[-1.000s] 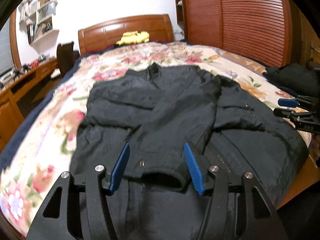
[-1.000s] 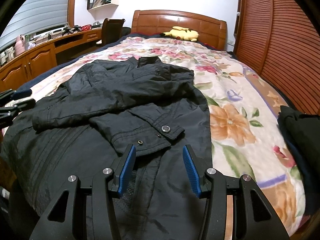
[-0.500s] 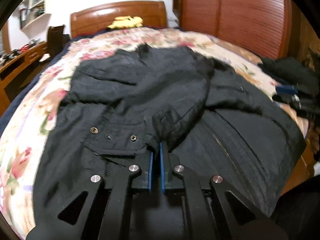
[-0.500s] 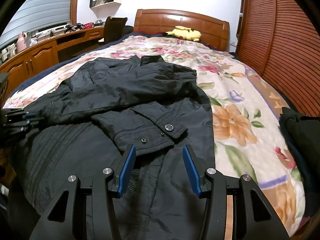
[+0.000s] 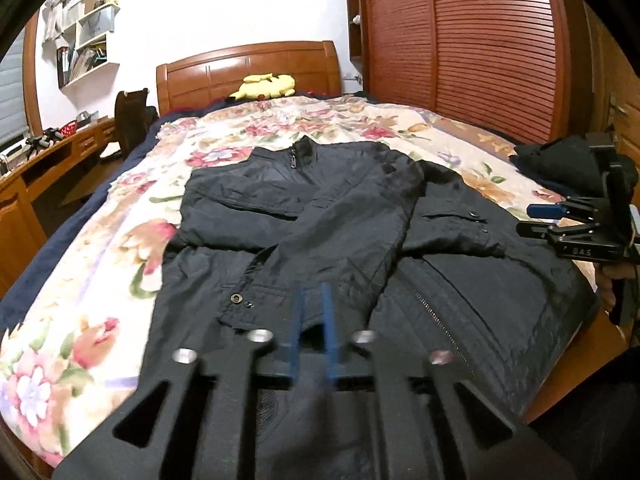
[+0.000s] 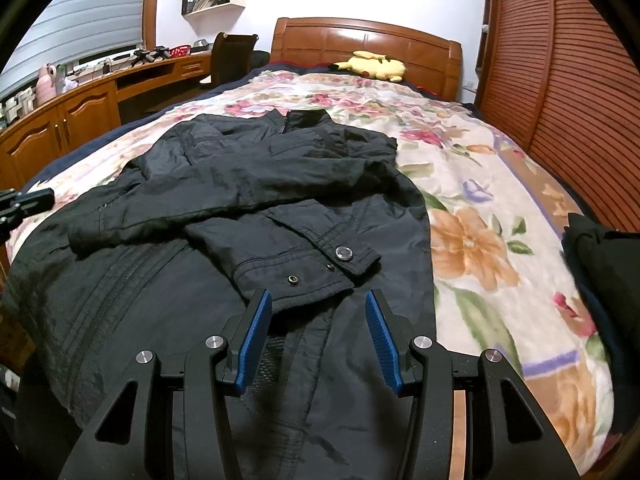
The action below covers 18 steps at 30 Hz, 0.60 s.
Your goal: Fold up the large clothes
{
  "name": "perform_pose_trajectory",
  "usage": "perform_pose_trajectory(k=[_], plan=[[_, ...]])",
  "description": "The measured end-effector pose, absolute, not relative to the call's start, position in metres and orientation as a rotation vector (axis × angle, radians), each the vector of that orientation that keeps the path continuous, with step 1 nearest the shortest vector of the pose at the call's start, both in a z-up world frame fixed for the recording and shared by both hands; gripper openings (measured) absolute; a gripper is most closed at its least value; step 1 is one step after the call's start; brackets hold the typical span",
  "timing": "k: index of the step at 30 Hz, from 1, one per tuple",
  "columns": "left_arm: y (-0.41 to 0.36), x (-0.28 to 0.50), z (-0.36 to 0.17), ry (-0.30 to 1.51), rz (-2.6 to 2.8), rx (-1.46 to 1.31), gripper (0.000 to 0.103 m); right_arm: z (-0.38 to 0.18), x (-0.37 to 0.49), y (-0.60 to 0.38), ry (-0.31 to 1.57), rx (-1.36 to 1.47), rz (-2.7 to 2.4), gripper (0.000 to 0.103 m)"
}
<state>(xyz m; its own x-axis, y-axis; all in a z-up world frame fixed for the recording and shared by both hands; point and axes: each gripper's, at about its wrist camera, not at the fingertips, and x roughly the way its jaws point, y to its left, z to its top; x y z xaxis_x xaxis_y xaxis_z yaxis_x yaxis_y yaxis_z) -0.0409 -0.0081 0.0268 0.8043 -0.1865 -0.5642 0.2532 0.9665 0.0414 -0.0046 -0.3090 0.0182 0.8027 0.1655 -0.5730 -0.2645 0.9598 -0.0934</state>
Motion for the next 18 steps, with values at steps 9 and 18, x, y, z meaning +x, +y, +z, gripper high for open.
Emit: perform_pose_trajectory(k=[9,18], plan=[[0.035,-0.064,0.025,0.529,-0.190,0.073,0.100,0.018,-0.007,-0.301,0.589,-0.180,0.262,0.051],[0.074,-0.075,0.012,0.550,-0.117,0.061,0.100,0.011,-0.003,-0.293,0.566,-0.243,0.230,0.056]])
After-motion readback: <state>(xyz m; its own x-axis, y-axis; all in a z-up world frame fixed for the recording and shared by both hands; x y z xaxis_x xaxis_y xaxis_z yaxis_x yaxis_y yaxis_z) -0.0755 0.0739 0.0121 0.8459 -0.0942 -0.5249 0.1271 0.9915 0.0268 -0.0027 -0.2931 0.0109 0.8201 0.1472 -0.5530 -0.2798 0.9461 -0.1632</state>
